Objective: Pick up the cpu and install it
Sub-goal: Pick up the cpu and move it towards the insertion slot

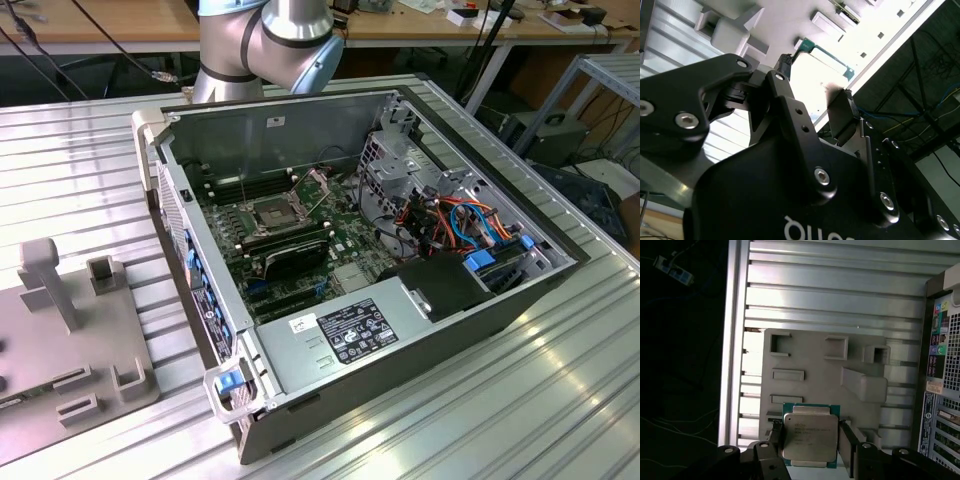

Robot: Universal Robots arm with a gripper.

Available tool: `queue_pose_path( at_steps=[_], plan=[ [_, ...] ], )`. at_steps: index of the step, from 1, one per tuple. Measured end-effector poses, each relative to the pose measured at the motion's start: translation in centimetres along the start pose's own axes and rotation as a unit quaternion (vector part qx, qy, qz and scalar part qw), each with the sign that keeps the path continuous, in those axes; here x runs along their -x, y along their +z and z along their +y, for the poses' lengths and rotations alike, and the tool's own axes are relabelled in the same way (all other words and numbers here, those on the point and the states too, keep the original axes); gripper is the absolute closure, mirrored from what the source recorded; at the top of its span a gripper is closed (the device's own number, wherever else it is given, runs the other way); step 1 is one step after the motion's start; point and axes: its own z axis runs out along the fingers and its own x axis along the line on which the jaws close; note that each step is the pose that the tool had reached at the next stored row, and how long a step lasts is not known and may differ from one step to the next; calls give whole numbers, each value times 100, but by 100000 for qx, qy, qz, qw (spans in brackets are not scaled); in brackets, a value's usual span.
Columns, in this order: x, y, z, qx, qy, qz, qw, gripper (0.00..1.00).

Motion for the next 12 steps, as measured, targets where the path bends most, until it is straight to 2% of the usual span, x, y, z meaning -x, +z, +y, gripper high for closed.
queue_pose_path(
  at_steps=[12],
  plan=[
    [29, 0, -2, 3, 2, -3, 100000, 45]
  ],
)
